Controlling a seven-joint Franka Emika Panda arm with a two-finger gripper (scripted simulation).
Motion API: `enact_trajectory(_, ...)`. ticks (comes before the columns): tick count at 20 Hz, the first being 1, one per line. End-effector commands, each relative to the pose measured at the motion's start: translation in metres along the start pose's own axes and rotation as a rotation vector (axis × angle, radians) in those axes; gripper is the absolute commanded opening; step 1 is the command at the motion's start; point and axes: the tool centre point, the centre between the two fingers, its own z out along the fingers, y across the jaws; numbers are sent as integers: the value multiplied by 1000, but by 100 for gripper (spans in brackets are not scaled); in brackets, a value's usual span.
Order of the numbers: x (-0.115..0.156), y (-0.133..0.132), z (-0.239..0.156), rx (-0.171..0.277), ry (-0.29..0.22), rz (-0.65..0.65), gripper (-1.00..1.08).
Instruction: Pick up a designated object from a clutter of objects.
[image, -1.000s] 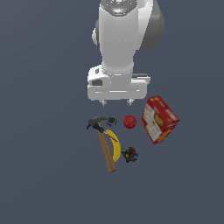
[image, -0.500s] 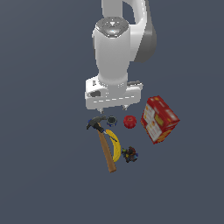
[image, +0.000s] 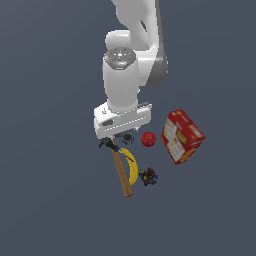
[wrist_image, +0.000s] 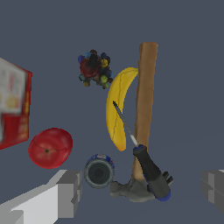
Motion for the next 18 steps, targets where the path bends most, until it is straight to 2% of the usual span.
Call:
enact_trajectory(1,-2,5,12,-3,2,-59,100)
enact_trajectory(18,-22,28,85,-14,9,-416,100)
